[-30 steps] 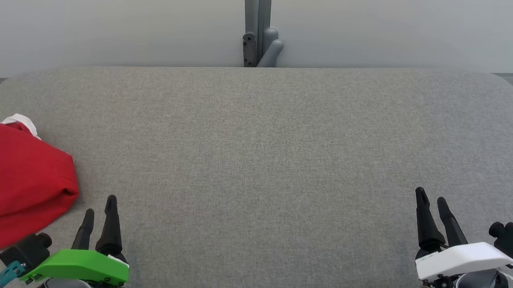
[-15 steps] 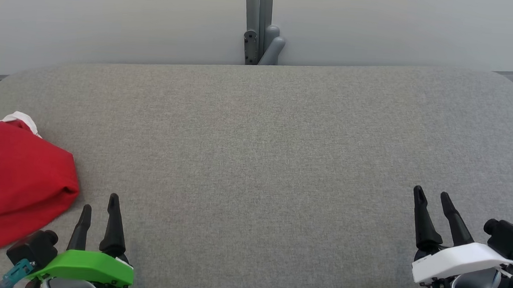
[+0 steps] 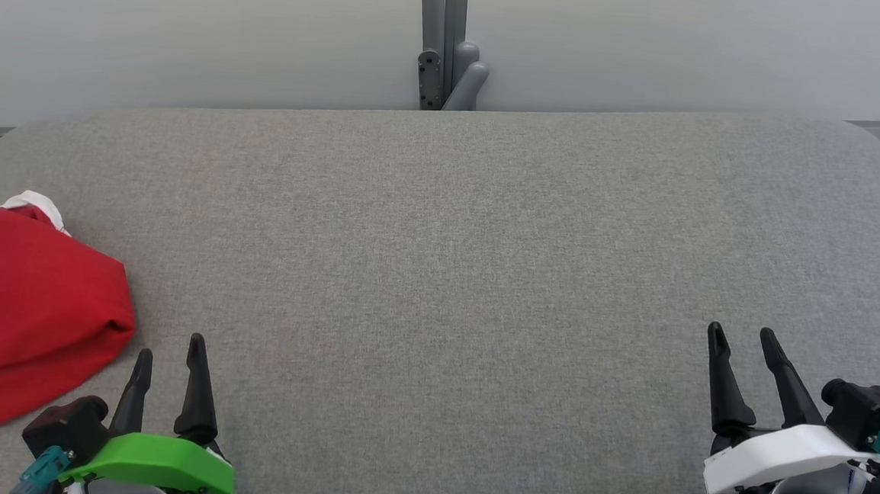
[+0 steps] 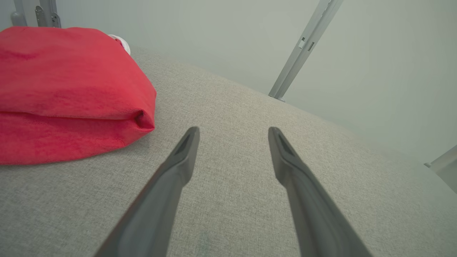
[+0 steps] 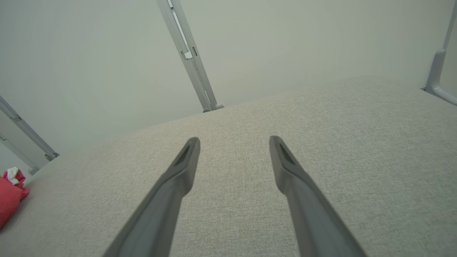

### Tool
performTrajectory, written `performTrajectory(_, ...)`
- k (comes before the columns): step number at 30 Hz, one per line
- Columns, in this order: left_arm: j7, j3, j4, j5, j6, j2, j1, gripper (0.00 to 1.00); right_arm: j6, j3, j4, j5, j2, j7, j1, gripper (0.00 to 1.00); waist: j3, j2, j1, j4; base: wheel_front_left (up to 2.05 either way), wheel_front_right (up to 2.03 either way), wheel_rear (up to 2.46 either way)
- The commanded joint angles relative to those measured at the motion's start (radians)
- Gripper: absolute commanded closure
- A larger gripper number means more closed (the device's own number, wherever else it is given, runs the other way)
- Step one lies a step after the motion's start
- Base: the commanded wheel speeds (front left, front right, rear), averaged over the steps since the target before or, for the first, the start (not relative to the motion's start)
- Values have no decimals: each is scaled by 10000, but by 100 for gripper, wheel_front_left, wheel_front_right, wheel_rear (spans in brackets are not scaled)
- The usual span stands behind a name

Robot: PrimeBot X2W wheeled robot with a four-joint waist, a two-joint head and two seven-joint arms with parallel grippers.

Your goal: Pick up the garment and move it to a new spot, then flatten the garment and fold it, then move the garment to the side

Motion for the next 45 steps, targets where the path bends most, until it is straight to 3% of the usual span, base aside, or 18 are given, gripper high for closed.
performTrajectory(1,-101,-4,-70,269,96,37,46,0,2,-11,-122,-322,-51,-115,22,0,2,0,0,-7,0,0,0)
performTrajectory(45,-994,-66,449,3037,128,66,249,0,2,-432,-101,-3267,-13,-957,287,0,-135,0,0,-34,0,0,0)
